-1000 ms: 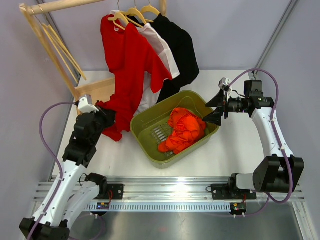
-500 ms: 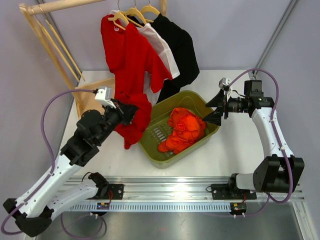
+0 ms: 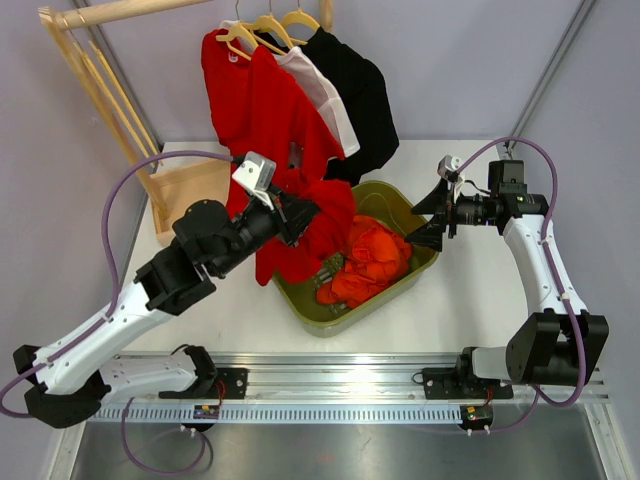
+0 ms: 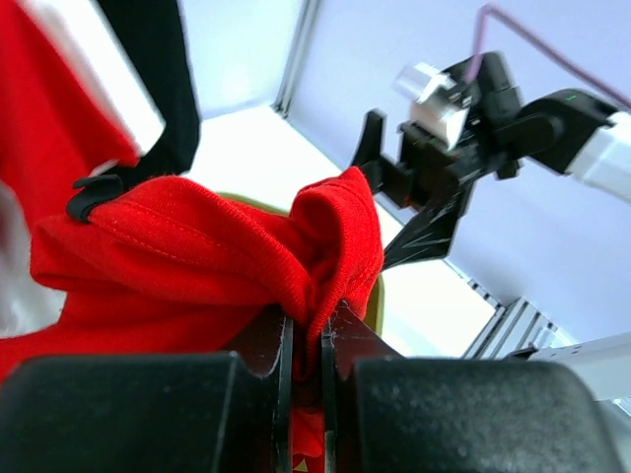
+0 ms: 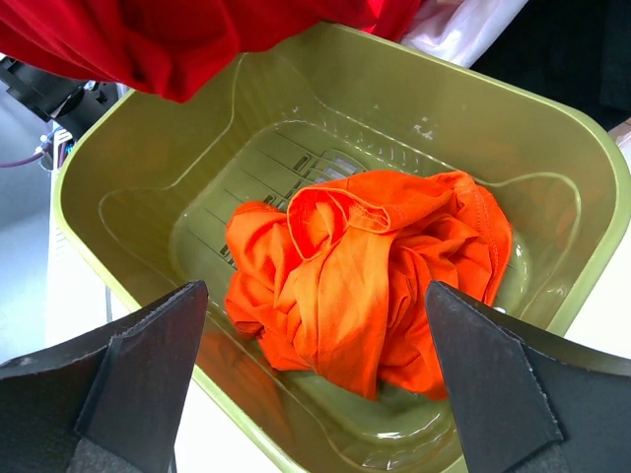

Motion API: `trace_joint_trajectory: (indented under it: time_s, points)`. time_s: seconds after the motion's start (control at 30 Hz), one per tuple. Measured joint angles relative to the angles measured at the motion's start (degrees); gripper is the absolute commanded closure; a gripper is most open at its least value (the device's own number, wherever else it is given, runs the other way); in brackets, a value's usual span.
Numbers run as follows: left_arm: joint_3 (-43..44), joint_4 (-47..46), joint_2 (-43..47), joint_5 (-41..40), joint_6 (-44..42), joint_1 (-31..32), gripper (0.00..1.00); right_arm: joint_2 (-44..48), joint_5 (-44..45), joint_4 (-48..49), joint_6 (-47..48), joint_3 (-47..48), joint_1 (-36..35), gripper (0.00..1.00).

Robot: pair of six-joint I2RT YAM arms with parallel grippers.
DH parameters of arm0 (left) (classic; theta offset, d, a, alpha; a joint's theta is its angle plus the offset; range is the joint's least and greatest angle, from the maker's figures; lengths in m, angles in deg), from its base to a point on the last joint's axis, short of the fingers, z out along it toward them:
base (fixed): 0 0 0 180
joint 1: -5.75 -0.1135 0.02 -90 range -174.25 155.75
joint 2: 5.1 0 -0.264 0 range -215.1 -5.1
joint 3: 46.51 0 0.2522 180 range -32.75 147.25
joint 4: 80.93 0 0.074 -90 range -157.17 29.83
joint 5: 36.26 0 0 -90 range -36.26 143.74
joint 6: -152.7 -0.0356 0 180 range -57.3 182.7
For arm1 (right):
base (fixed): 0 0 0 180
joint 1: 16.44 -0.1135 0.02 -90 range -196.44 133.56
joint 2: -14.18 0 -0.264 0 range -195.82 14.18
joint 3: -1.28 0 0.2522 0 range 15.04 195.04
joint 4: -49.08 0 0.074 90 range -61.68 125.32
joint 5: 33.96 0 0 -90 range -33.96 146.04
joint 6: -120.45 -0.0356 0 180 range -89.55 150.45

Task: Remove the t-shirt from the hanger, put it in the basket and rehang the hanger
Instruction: Place the tshirt into the basket

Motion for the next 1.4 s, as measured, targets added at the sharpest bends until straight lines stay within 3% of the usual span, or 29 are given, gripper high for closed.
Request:
trace_joint_trajectory:
  time_s: [0.27,0.5,0.93,1.13,1.4]
  points:
    - [8.7,-2.1,-6.5,1.8,-2.4,3.0,1.00,0.0,0.0,0.0,0.2,0.0,0.1,0.01]
    - [10.1,-3.3,-10.3,2.0,-4.3,3.3,1.00,0.0,0.0,0.0,0.4,0.0,0.4,0.01]
    - [-0.6,-4.2,-11.3,0.9,-4.0,3.3,1.00,0.0,0.0,0.0,0.7,0.0,0.7,0.01]
    - [-6.1,-7.5,-15.2,8.7,0.9,3.3,1.00,0.0,0.0,0.0,0.7,0.0,0.7,0.00]
    - [-3.6,-10.8,-23.0,18.2,4.2,4.4,1.00,0.0,0.0,0.0,0.7,0.0,1.2,0.01]
